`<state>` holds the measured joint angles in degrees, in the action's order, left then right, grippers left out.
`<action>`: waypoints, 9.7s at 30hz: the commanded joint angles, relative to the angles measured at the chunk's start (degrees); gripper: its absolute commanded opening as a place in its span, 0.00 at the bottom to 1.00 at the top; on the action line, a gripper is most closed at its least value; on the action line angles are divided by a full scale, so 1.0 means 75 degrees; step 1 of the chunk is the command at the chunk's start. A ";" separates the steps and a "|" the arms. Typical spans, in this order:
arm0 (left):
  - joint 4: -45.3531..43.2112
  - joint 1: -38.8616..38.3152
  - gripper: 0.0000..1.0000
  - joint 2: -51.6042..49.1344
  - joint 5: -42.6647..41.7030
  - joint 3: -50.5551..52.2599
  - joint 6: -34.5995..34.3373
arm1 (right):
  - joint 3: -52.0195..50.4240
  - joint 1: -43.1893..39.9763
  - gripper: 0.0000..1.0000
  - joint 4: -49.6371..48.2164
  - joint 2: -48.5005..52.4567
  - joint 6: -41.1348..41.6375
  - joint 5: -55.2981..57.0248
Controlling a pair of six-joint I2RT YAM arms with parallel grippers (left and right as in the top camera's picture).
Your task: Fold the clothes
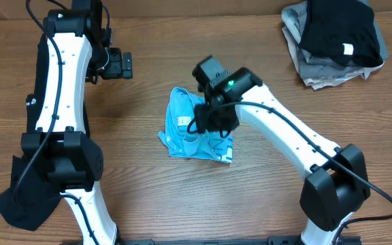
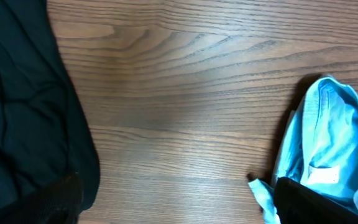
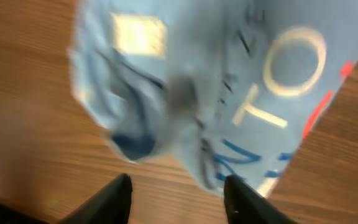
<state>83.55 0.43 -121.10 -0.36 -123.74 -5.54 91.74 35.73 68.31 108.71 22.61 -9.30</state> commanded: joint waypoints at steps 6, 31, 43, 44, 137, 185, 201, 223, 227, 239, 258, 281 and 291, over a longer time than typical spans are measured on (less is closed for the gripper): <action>-0.0012 0.0032 1.00 -0.0055 -0.0152 -0.0143 0.0178 | -0.1367 0.0032 0.21 -0.0315 -0.0119 0.0020 0.0038; 0.0000 0.0032 1.00 -0.0055 -0.0157 -0.0140 0.0172 | -0.3821 -0.2203 0.25 -0.3672 -0.0087 -0.0047 0.0093; -0.0058 -0.0012 1.00 -0.0055 -0.0157 -0.0140 0.0172 | -0.3410 -0.3972 0.47 -0.7583 0.0423 -0.0280 -0.0058; -0.0058 -0.0015 1.00 -0.0055 -0.0160 -0.0140 0.0172 | -0.3034 -0.4051 0.56 -0.7239 0.0408 -0.0286 -0.0210; -0.0580 -0.0017 1.00 -0.0055 -0.0216 -0.0137 0.0082 | -0.4779 -0.1874 0.88 -0.5103 -0.2454 0.3448 0.1003; -0.0519 -0.0017 1.00 -0.0055 -0.0216 -0.0108 0.0085 | -0.4465 -0.3576 0.04 -0.5493 0.0551 0.1588 -0.0338; -0.0519 -0.0015 1.00 -0.0055 -0.0216 -0.0108 0.0085 | 0.0326 -0.4281 0.04 -0.2119 -0.0093 -0.0335 -0.2378; -0.0519 -0.0015 1.00 -0.0055 -0.0216 -0.0108 0.0085 | 0.3652 -0.5161 0.04 -0.3722 -0.0093 0.0460 -0.1218; -0.0527 -0.0017 1.00 -0.0055 -0.0216 -0.0108 0.0082 | 0.3649 -0.5601 0.04 -0.4505 -0.0020 0.0801 -0.0530; -0.0635 -0.0017 1.00 -0.0055 -0.0216 -0.0108 0.0082 | 0.3649 -0.6543 0.04 -0.6583 0.1134 0.1405 -0.0656; -0.0982 -0.0017 1.00 -0.0055 -0.0251 -0.0108 -0.0128 | 0.3649 -0.7000 0.04 -0.5065 0.2259 0.1495 -0.1177; -0.0991 -0.0017 1.00 -0.0055 -0.0388 -0.0108 -0.0119 | 0.3652 -0.7309 0.82 -0.1635 0.1157 -0.0280 -0.1177; -0.1003 -0.0017 1.00 -0.0055 -0.0425 -0.0108 -0.0122 | 0.3649 -0.7257 0.60 -0.2996 0.0478 -0.2296 -0.1102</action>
<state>76.20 0.40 -121.10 -2.42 -123.76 -5.80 117.67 -19.03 47.83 114.37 12.14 -17.82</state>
